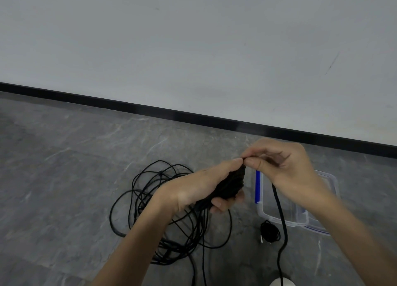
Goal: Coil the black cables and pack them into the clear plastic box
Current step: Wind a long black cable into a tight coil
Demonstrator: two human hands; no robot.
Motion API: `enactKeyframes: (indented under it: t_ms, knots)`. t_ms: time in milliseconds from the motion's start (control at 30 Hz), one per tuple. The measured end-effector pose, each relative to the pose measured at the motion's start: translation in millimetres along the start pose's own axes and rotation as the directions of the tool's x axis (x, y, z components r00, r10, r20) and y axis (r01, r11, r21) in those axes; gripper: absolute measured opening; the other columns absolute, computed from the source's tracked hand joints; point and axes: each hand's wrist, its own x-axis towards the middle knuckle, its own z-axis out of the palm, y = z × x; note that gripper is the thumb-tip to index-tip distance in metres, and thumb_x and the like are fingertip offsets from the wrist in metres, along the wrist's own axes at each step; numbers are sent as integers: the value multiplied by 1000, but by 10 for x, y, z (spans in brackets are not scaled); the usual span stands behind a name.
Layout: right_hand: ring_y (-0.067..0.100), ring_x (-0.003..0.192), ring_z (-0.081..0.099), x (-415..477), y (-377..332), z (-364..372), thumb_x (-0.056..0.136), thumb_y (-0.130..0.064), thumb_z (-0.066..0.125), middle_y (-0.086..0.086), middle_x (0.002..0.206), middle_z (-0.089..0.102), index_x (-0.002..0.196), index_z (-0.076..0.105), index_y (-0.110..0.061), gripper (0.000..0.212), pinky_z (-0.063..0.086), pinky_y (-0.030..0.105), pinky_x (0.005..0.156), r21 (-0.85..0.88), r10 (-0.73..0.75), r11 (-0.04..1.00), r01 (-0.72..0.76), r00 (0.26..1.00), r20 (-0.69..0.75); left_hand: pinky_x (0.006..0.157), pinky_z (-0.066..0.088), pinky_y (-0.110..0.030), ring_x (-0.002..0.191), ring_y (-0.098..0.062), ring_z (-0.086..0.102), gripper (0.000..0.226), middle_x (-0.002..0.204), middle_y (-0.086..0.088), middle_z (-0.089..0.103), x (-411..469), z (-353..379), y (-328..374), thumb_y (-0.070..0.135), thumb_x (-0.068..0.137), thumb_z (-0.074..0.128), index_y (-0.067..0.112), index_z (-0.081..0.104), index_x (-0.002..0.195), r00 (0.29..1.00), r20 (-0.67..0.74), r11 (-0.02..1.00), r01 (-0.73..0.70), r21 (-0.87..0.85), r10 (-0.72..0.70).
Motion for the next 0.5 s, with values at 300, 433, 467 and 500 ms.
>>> enactKeyframes:
  t_ms: [300,433,467,500]
  knots:
    - [0,90,68,21,20,-20,88,4,57,-14,94,74,90,70,-27,33,49,10,80,50,60,997,-63,996,71,50,35,-18,41,-9,32,74,44,10,37,44,-33,-43,69,92,10,12,52,73,994,70,991,-76,-109,84]
    - [-2,94,66,23,80,-19,93,3,52,-15,97,73,96,68,-32,39,48,11,85,-72,78,995,-71,992,103,50,28,-23,40,-7,30,71,44,11,37,56,-51,-66,64,91,8,11,50,72,985,109,975,-113,-193,135]
    - [-2,95,66,22,104,-13,94,3,51,-14,98,73,98,67,-33,40,48,12,86,-112,93,991,-79,989,119,50,26,-25,39,-7,30,68,43,12,37,51,-55,-61,61,92,10,11,50,72,981,122,966,-119,-229,150]
    - [-3,96,66,21,119,-1,95,2,49,-11,98,74,101,67,-33,40,48,12,87,-139,109,986,-90,985,135,50,26,-25,39,-8,30,65,43,11,36,49,-65,-61,59,93,12,10,49,71,977,134,955,-126,-269,166]
